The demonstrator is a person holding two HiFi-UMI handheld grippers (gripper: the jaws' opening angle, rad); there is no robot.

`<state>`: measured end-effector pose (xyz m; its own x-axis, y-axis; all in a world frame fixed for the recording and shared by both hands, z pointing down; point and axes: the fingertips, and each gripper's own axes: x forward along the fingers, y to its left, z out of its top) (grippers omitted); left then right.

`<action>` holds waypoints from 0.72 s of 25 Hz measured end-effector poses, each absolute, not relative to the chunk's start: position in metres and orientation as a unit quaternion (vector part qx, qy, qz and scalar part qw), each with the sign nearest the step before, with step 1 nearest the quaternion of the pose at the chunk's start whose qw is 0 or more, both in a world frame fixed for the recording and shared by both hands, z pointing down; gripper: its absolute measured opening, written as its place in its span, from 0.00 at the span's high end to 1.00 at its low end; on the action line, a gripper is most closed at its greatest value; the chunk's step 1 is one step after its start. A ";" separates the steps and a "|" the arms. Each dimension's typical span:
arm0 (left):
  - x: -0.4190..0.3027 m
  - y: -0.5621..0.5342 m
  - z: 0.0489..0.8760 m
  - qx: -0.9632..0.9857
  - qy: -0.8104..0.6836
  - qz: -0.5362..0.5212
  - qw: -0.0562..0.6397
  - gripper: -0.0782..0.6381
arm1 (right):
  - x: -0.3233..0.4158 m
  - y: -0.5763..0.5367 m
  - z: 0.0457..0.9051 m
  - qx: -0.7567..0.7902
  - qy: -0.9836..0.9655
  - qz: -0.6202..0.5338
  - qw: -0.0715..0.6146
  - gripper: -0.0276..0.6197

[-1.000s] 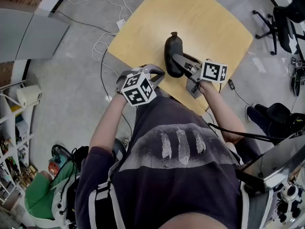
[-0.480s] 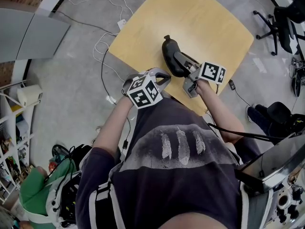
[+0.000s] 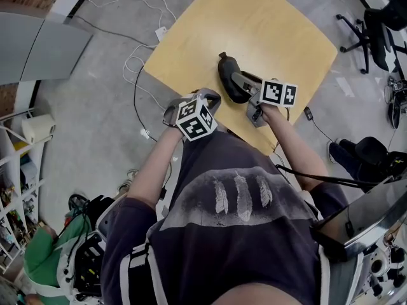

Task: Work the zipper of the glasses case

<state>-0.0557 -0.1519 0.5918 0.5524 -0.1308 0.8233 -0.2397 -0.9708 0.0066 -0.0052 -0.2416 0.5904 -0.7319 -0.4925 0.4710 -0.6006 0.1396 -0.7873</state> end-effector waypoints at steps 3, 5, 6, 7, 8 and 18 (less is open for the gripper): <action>-0.061 -0.156 0.600 0.874 -0.115 0.466 0.072 0.89 | 0.004 -0.242 0.602 0.379 -0.747 0.543 0.057 0.65; -0.065 -0.157 0.604 0.871 -0.117 0.471 0.073 0.89 | 0.008 -0.243 0.606 0.388 -0.744 0.542 0.055 0.64; -0.066 -0.157 0.605 0.871 -0.120 0.472 0.073 0.89 | 0.008 -0.243 0.608 0.390 -0.744 0.540 0.057 0.64; -0.068 -0.158 0.605 0.871 -0.124 0.470 0.075 0.89 | 0.009 -0.244 0.609 0.391 -0.745 0.537 0.061 0.64; -0.068 -0.159 0.604 0.872 -0.129 0.466 0.079 0.89 | 0.009 -0.244 0.610 0.392 -0.748 0.532 0.066 0.64; -0.075 -0.171 0.591 0.875 -0.152 0.452 0.082 0.89 | 0.026 -0.256 0.619 0.401 -0.757 0.502 0.121 0.61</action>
